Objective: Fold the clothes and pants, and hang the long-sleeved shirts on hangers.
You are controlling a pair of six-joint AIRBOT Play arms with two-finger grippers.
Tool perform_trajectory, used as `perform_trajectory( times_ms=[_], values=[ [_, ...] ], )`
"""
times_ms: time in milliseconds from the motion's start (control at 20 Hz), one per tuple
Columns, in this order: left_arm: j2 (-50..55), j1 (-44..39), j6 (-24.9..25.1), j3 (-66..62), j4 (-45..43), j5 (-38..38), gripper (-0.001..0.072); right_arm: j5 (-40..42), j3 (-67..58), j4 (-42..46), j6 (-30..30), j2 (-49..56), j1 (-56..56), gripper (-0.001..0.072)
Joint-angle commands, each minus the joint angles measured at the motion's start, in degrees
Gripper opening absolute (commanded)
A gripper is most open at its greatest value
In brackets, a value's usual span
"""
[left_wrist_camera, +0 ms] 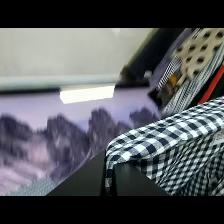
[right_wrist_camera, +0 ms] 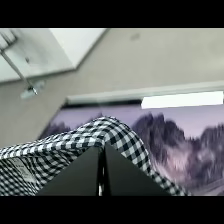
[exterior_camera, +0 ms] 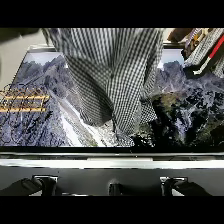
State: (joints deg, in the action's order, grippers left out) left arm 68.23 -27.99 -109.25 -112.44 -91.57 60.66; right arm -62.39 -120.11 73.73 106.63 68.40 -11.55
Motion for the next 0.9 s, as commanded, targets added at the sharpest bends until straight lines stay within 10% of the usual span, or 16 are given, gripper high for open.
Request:
perform_trajectory(
  times_ms=[0, 400, 850],
  values=[
    [0.9, -0.7, -4.1, 4.2, 0.1, 8.6, 0.0018, -13.2, 3.3, -1.0, 0.7, 2.3, -0.1, 0.0032],
    [4.8, -4.6, -9.9, 16.6, 0.1, 18.4, 0.0018, -28.5, 25.0, 22.8, 4.4, -0.4, -12.3, 0.0033],
    [1.2, -10.3, -20.1, 35.2, -0.9, 10.0, 0.0018, -5.3, 53.5, 15.3, 23.9, -13.9, -12.2, 0.0033]
  ],
)
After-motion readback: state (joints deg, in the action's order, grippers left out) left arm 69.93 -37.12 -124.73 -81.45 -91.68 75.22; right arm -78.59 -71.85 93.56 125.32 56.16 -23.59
